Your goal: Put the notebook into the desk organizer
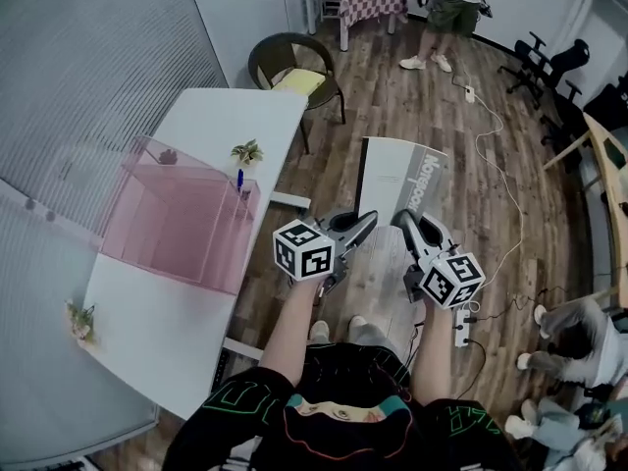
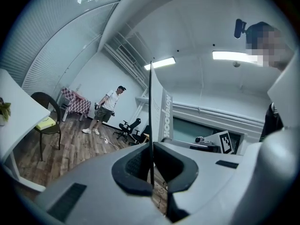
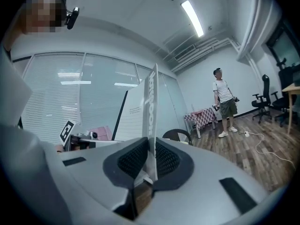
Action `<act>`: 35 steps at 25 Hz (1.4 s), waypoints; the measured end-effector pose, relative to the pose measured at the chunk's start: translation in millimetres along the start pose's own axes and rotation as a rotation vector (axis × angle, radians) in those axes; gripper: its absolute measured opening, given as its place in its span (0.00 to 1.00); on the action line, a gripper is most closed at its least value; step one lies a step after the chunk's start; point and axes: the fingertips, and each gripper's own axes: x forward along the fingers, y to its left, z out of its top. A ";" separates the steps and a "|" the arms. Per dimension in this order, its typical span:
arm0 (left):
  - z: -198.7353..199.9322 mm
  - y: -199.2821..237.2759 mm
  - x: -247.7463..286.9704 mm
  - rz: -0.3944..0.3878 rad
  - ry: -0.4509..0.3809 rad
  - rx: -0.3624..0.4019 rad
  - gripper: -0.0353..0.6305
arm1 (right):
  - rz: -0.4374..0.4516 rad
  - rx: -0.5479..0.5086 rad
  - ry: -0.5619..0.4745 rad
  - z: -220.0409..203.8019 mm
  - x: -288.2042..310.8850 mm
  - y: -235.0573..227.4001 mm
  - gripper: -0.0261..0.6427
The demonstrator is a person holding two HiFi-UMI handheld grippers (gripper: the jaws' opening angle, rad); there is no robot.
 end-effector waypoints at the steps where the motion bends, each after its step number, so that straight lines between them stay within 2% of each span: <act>1: -0.1 3.4 0.4 0.015 -0.010 -0.010 0.06 | 0.016 -0.002 0.014 -0.3 4.4 -1.7 0.07; 7: -12.1 34.5 -11.7 0.125 -0.066 -0.067 0.06 | 0.125 -0.001 0.098 -22.9 36.6 -2.3 0.07; 13: -25.3 51.6 -45.1 0.265 -0.151 -0.124 0.06 | 0.273 -0.008 0.187 -46.0 62.8 20.4 0.07; 19: -47.0 71.3 -95.9 0.411 -0.252 -0.204 0.06 | 0.439 -0.019 0.295 -82.3 91.7 60.3 0.07; 25: -74.0 65.7 -147.5 0.546 -0.356 -0.298 0.06 | 0.600 -0.034 0.423 -115.6 97.2 107.9 0.07; 30: -96.1 64.0 -183.5 0.624 -0.419 -0.357 0.06 | 0.696 -0.048 0.519 -143.1 99.8 141.7 0.07; 35: -107.3 61.3 -211.3 0.657 -0.485 -0.413 0.06 | 0.776 -0.053 0.608 -158.2 102.7 169.2 0.07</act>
